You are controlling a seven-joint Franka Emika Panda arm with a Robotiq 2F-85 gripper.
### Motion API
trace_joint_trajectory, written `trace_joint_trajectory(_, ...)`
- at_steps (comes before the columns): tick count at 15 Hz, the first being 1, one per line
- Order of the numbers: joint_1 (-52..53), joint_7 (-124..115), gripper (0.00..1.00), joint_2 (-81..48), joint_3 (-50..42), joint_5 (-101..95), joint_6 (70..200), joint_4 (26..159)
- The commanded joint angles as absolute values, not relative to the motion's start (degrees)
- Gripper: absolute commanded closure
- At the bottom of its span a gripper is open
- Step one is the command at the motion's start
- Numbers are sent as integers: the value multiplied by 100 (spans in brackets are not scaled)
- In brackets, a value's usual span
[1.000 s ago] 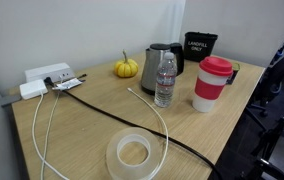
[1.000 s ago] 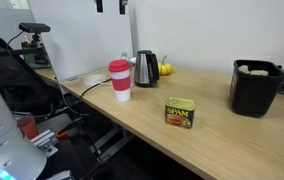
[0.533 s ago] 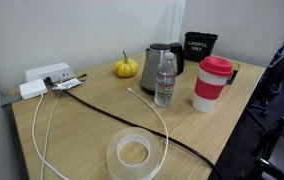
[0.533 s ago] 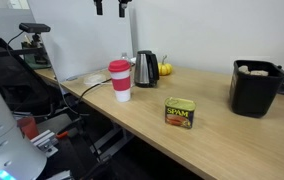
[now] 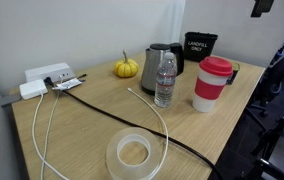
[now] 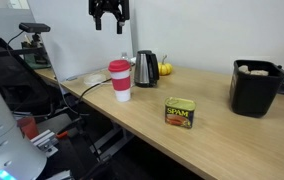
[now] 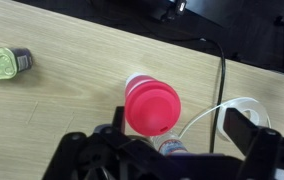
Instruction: Take the lid on the cup and put it on the table
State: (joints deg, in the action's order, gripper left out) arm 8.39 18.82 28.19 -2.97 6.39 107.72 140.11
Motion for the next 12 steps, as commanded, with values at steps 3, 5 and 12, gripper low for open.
trace_joint_trajectory(3,812,1557,0,2716,-7,753,11581,14542)
trace_joint_trajectory(5,830,1405,0,2650,100,737,11807,14707)
trace_joint_trajectory(12,892,1063,0,2358,355,684,12787,15138)
